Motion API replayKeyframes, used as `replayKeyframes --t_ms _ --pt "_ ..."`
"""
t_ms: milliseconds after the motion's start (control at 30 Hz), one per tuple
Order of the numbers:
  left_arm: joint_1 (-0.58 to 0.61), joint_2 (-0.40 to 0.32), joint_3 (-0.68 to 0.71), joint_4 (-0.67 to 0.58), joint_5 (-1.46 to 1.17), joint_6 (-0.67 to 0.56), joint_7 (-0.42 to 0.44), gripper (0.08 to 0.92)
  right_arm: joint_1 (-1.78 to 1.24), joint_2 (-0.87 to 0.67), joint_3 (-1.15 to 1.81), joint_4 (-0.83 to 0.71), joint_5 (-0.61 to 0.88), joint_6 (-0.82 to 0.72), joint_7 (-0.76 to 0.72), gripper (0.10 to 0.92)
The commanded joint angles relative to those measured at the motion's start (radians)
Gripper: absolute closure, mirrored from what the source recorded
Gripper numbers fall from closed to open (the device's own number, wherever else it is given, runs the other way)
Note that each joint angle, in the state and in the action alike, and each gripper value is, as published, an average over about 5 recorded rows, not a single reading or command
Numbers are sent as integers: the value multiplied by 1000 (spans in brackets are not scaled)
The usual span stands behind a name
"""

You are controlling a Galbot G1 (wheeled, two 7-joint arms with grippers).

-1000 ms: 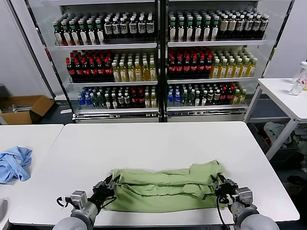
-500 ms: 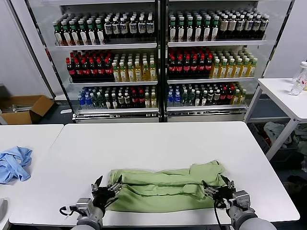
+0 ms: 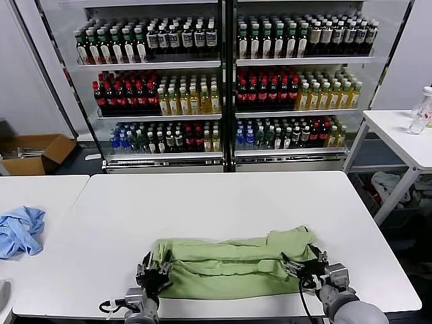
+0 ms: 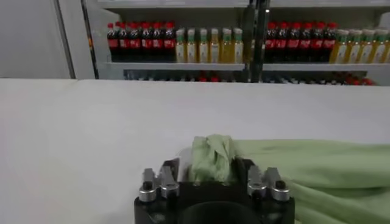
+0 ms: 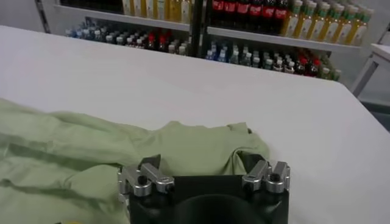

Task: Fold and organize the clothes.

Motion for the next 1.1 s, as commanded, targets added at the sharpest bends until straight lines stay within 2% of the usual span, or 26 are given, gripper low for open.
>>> replayKeyframes --t_ms 33,233,500,667,767,900,967,1100 --pt "18 -30 5 20 61 -26 -12 484 74 -18 -11 -13 35 -2 1 203" --pt "3 45 -82 27 19 -39 3 648 81 -29 8 -13 43 -2 -3 203" --pt "-20 267 -351 71 -146 -51 12 873 114 -54 20 -9 55 -2 -11 203" --pt "-9 427 -560 135 -340 -47 30 902 133 -57 31 -10 63 -1 -15 203" --pt "5 493 -651 112 -563 -5 47 902 138 -60 38 -9 65 -1 -18 203" --pt "-1 495 -688 -46 -907 51 68 902 138 -59 32 -7 63 -1 -19 203" --pt "-16 464 -661 -149 -1034 66 68 902 136 -55 26 -6 60 -2 -18 203" --pt "-50 357 -548 -313 -1164 107 35 902 129 -50 19 -6 55 -1 -19 203"
